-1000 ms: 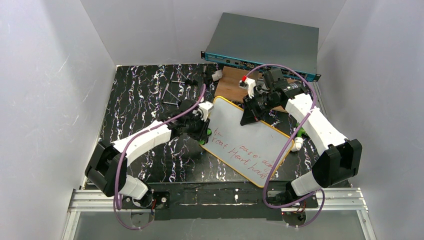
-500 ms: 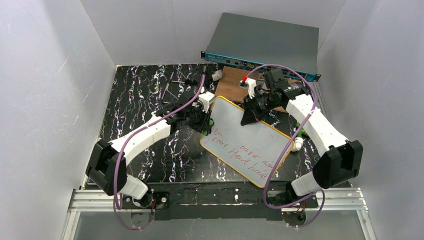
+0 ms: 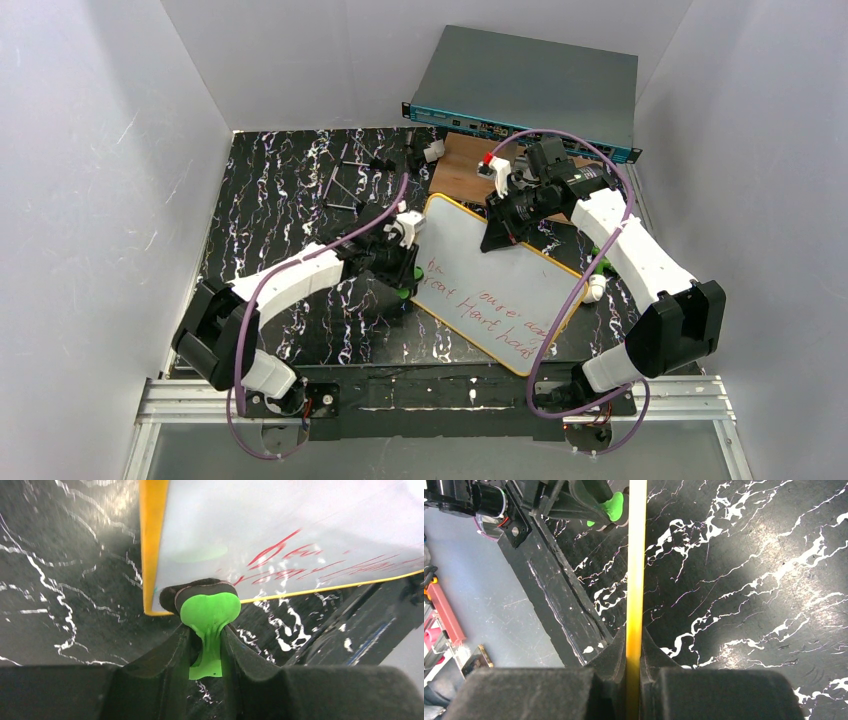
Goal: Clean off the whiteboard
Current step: Erase the whiteboard at the center of the board.
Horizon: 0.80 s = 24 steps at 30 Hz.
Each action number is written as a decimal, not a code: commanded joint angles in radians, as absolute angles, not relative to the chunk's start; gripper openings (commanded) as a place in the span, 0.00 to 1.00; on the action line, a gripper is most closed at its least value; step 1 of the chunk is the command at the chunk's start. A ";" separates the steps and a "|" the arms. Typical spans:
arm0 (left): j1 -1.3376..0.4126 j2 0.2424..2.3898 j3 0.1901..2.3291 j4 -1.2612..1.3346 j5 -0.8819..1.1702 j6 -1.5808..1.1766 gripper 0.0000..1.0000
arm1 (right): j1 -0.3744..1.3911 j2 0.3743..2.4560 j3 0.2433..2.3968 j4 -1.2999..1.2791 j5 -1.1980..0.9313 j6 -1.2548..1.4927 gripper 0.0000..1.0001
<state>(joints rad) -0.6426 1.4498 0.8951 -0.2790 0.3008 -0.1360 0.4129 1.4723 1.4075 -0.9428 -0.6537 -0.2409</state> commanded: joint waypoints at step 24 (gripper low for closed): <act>-0.794 1.475 0.930 -0.280 0.180 -0.171 0.00 | 0.422 1.430 1.390 -0.910 -0.696 -0.311 0.01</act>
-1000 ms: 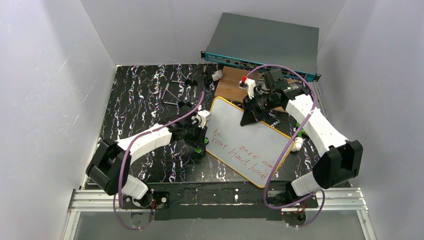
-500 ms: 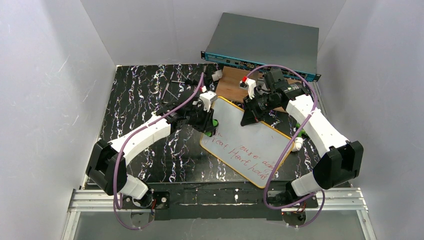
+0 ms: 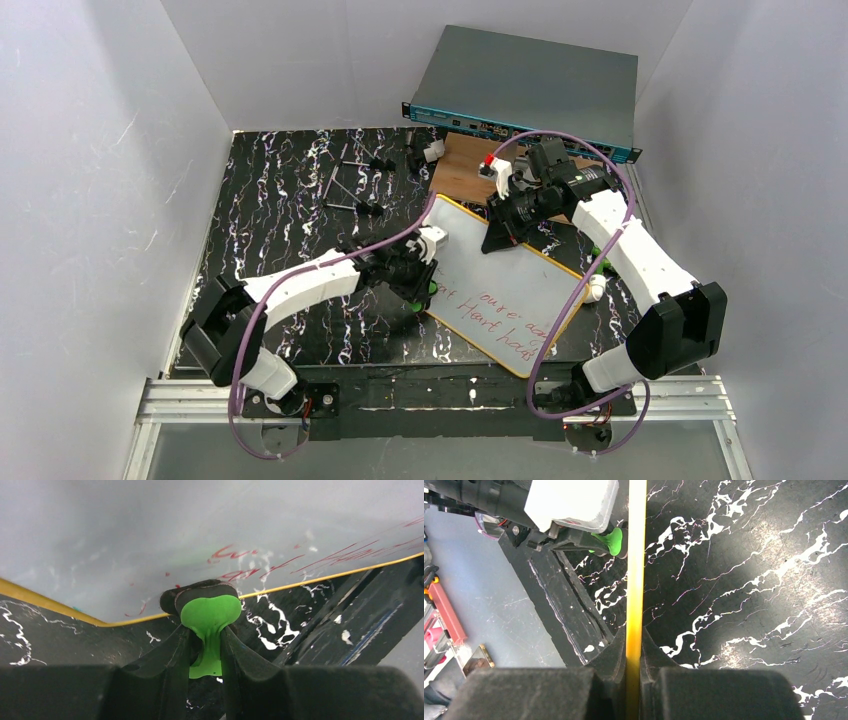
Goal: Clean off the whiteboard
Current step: Erase the whiteboard at the center of the board.
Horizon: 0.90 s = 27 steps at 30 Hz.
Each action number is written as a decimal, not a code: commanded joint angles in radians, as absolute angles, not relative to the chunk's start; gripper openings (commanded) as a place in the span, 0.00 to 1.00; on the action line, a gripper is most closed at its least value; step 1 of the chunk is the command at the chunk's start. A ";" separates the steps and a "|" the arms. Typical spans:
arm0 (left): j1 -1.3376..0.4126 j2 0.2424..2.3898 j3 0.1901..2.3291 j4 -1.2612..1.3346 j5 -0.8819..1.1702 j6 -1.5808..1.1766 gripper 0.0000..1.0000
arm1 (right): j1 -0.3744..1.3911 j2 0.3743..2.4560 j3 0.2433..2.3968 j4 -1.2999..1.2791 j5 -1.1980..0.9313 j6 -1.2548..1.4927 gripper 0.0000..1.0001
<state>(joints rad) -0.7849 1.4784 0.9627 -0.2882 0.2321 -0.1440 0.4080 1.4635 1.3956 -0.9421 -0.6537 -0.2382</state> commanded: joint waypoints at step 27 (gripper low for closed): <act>-0.794 1.392 0.884 -0.172 0.059 -0.167 0.00 | 0.422 1.418 1.377 -0.924 -0.741 -0.353 0.01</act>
